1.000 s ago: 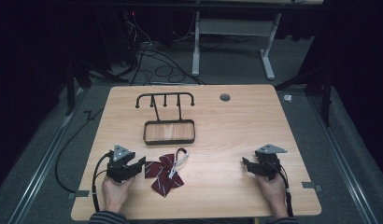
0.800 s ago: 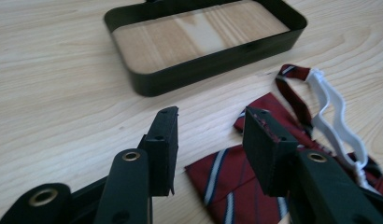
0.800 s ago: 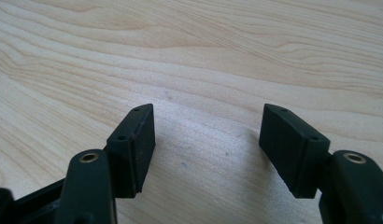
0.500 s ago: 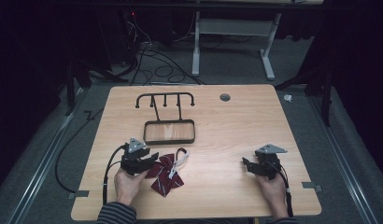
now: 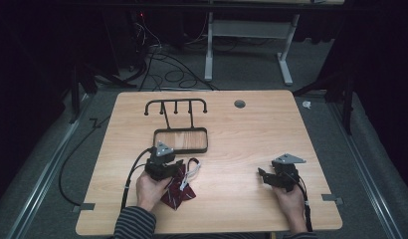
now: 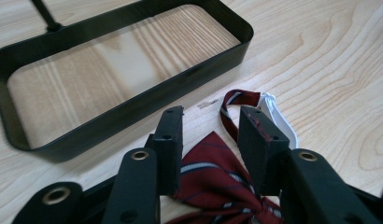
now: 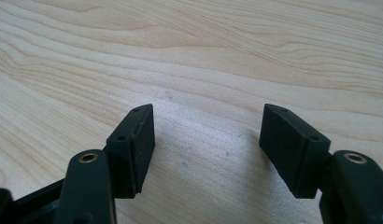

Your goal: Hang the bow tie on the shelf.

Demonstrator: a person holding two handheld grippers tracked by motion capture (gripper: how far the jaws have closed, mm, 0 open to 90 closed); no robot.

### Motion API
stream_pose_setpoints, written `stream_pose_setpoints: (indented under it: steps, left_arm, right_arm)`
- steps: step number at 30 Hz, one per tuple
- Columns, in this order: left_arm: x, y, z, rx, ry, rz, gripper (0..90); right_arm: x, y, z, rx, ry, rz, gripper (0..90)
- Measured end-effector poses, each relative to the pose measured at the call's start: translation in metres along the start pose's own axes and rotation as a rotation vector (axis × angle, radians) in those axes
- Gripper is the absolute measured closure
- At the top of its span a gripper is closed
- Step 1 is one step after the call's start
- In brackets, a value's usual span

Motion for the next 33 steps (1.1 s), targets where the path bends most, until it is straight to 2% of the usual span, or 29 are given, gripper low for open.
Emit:
stream_pose_setpoints:
  steps: [9, 18, 20, 28, 33]
  left_arm:
    - [0.004, -0.026, -0.009, 0.029, 0.017, 0.039, 62.3]
    - [0.011, -0.042, -0.011, 0.026, 0.021, 0.068, 63.7]
    - [0.014, -0.045, -0.011, 0.025, 0.014, 0.087, 66.4]
    - [0.016, -0.045, -0.01, 0.019, -0.013, 0.1, 87.5]
    - [0.014, -0.043, -0.011, 0.018, -0.031, 0.089, 89.7]
  right_arm:
    - [0.0, 0.0, 0.0, -0.001, 0.002, 0.0, 37.1]
    - [0.0, 0.0, 0.001, -0.005, 0.004, 0.0, 37.0]
    - [0.0, 0.0, 0.001, -0.005, 0.004, 0.001, 37.0]
    - [0.0, 0.0, 0.001, -0.005, 0.004, 0.001, 37.1]
    - [0.0, 0.0, 0.001, -0.005, 0.004, 0.0, 37.0]
Point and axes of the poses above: each handheld gripper's, and its own axes: y roughly backward along the jaws, x roughly out of its underside, z roughly to its left, the point moved 9 cm from there along -y, roughly forward along the jaws, and after that the axes turned 11 degrees about -z, right-handed, at the moved point
